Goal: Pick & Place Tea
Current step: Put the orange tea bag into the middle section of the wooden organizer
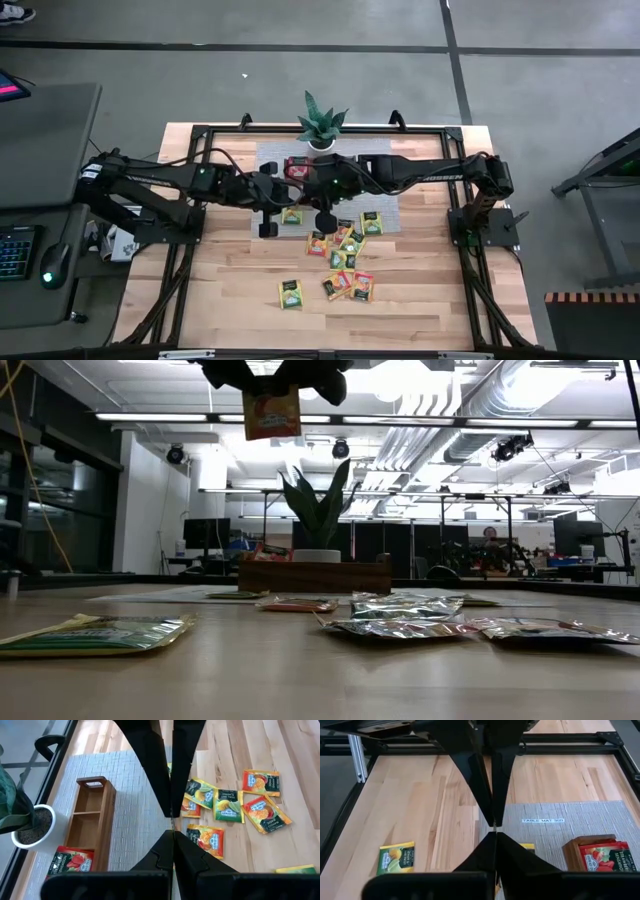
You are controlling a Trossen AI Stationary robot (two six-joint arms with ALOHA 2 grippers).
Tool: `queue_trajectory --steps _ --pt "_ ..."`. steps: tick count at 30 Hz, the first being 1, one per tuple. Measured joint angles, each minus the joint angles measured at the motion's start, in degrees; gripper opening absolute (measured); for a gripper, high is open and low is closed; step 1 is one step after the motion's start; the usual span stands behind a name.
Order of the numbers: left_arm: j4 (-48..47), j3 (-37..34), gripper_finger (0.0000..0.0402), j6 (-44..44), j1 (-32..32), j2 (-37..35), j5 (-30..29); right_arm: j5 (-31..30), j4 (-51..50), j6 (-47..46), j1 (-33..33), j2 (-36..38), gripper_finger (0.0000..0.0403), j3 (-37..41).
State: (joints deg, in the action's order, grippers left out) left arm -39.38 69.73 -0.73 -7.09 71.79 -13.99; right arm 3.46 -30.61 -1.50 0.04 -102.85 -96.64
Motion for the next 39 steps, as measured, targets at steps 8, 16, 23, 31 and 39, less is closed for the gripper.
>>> queue_trajectory --steps 8,16,23,31,39 --pt "-0.4 0.0 0.0001 0.0 0.0 0.0 -2.7 -4.4 0.5 -1.1 0.0 0.0 0.0002 0.0" --pt "-2.2 -0.1 0.0067 0.4 0.0 -1.1 -2.7 -6.3 -1.5 -1.7 0.0 0.0 0.0001 -0.1" --pt "-6.2 0.0 0.0188 -4.5 0.0 -3.4 -8.0 -7.6 -5.3 -1.6 -1.1 0.0 0.0 -0.1" --pt "-14.2 -0.1 0.0219 -13.2 0.0 -9.3 -8.1 -7.3 -5.4 -0.6 -5.4 0.1 0.0 1.0" --pt "-17.8 -2.0 0.022 -18.8 -0.2 -15.5 -10.1 -1.7 8.3 0.5 -12.0 2.7 0.0 16.3"
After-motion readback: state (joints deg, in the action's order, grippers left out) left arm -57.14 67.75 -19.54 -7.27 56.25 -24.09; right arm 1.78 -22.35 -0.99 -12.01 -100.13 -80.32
